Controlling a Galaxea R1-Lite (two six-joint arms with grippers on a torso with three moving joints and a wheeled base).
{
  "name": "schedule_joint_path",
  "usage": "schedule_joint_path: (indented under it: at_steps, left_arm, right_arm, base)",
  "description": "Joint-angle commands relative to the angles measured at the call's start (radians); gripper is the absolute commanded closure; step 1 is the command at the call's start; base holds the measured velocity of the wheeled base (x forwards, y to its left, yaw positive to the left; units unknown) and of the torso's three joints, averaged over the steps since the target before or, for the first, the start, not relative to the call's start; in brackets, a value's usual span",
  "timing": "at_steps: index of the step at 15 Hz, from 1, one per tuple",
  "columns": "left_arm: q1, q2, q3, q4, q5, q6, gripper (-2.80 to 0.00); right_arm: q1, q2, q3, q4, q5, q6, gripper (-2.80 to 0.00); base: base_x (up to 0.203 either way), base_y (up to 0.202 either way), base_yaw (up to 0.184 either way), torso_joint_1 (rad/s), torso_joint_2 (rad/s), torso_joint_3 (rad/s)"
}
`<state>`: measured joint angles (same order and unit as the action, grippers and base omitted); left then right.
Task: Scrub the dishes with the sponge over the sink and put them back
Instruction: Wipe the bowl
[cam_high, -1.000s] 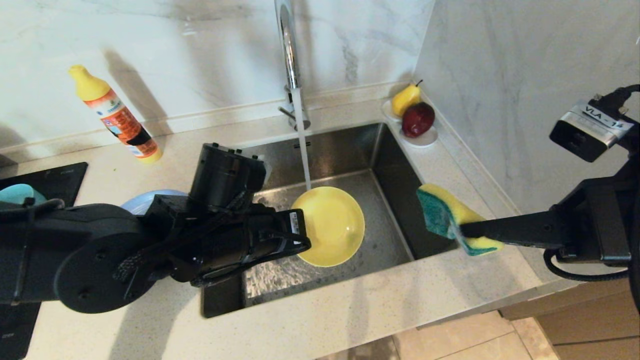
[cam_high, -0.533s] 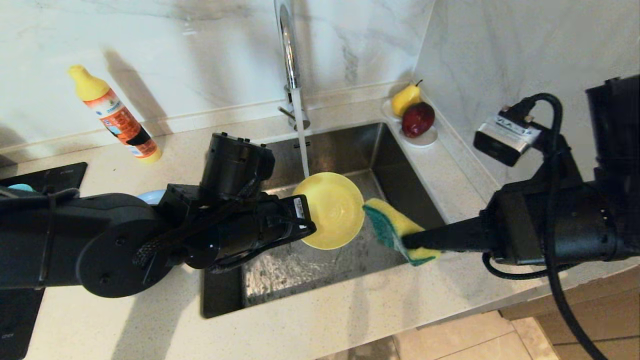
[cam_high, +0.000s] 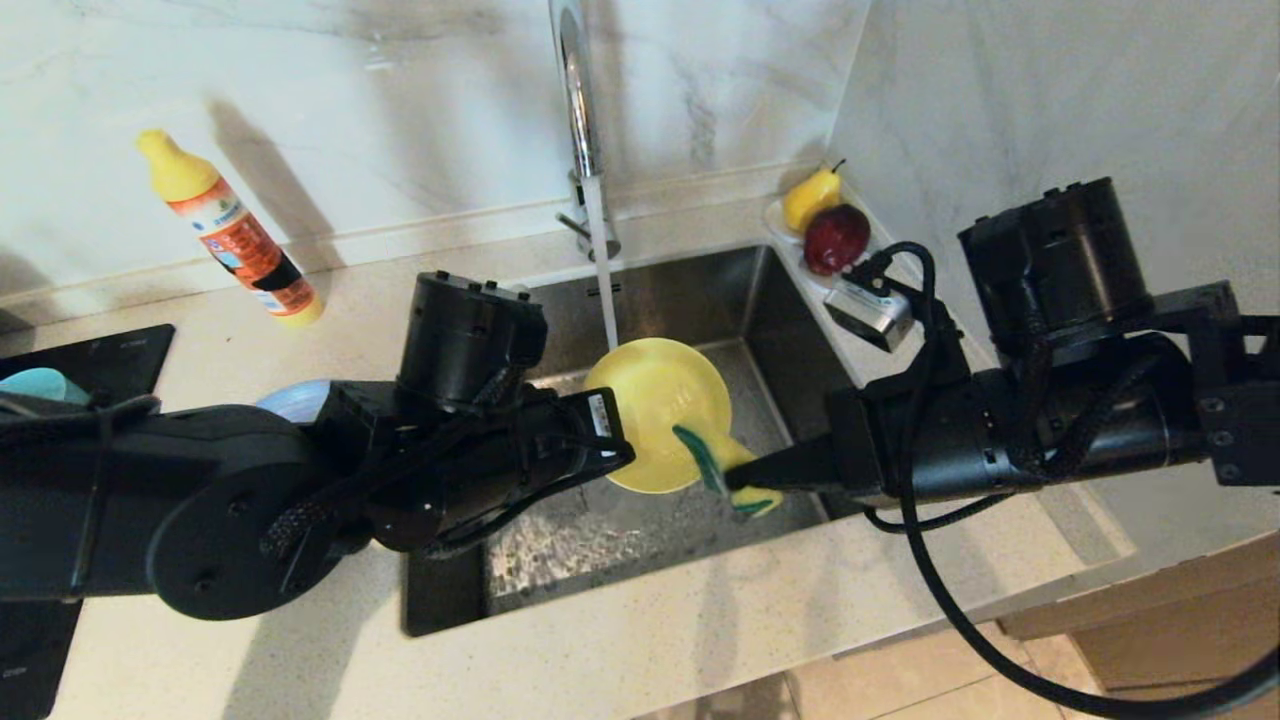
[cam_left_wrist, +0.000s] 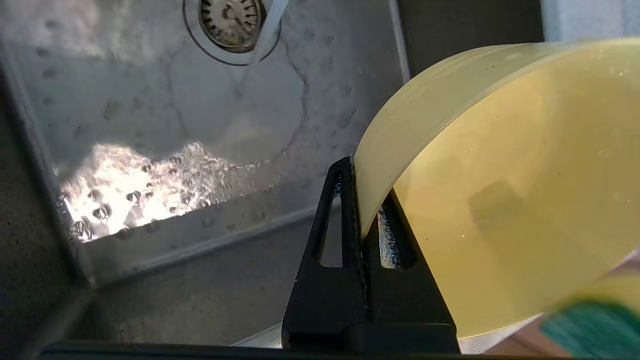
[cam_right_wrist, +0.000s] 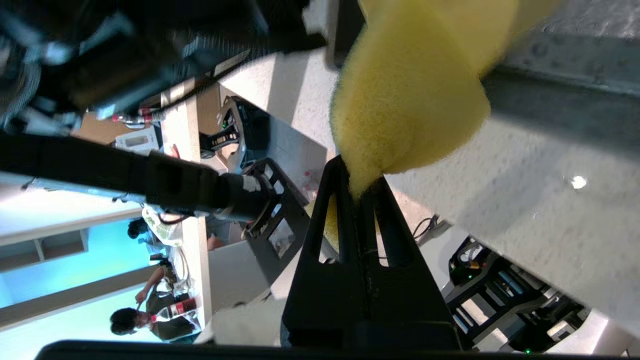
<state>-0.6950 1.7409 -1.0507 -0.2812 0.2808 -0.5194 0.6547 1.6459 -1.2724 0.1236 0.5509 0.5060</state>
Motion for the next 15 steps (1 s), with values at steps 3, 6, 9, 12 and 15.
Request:
schedule_joint_path:
  at_steps: [3,6,9,12,15]
  left_arm:
    - [-0.023,0.036,0.017,-0.013,0.043,0.017,0.0]
    - [-0.023,0.103,0.02,-0.148,0.145,0.031,0.0]
    - [-0.024,0.083,0.027,-0.184,0.146,0.032,0.0]
    - [-0.024,0.034,0.055,-0.184,0.139,0.025,0.0]
    - [-0.027,-0.002,0.078,-0.184,0.136,0.022,0.0]
  right_arm:
    - [0.01,0.049,-0.075,0.015,0.002,0.006,0.0]
    - [0.013,0.04,-0.077,0.017,0.001,0.006,0.0]
    - [0.011,0.087,-0.082,0.011,-0.001,0.006,0.0]
    - [0.006,0.126,-0.111,0.008,0.0,0.008,0.0]
    - [-0.005,0.174,-0.144,0.007,-0.002,0.009,0.0]
  base:
    - [0.0,0.0,0.0,0.0,0.0,0.0]
    - [0.0,0.0,0.0,0.0,0.0,0.0]
    - [0.0,0.0,0.0,0.0,0.0,0.0]
    - [0.0,0.0,0.0,0.0,0.0,0.0]
    - [0.0,0.0,0.0,0.0,0.0,0.0]
